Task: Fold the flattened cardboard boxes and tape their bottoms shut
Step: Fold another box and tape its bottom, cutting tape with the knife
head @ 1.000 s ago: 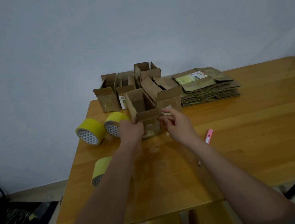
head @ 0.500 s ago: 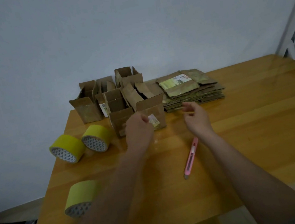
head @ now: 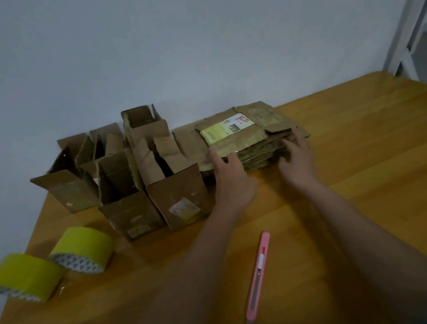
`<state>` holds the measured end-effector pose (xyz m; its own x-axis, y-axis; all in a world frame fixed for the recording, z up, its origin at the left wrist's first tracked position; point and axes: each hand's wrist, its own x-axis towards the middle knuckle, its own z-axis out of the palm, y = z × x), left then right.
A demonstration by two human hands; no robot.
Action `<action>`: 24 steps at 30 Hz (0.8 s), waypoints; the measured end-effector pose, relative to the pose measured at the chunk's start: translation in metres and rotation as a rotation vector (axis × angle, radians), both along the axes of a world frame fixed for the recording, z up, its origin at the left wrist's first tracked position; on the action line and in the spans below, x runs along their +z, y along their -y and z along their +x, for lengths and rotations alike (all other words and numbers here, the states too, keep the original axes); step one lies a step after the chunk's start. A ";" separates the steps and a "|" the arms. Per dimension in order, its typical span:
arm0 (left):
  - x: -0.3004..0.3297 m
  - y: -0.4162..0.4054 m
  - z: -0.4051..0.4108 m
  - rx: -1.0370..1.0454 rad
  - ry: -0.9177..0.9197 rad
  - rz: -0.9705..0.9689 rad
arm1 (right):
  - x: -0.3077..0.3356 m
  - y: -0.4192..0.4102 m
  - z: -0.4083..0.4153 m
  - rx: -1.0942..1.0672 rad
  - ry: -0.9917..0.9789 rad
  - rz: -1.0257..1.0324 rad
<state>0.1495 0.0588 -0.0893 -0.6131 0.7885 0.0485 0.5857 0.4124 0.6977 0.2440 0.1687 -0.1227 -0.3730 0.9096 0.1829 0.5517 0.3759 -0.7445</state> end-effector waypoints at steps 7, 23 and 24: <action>-0.011 -0.019 -0.009 0.026 0.086 -0.048 | -0.009 -0.023 -0.005 -0.024 -0.074 0.159; -0.005 -0.002 0.007 0.024 0.148 0.115 | 0.002 -0.013 0.019 0.051 -0.019 0.135; -0.004 0.000 0.009 0.022 0.140 0.128 | 0.005 -0.011 0.023 0.049 -0.035 0.146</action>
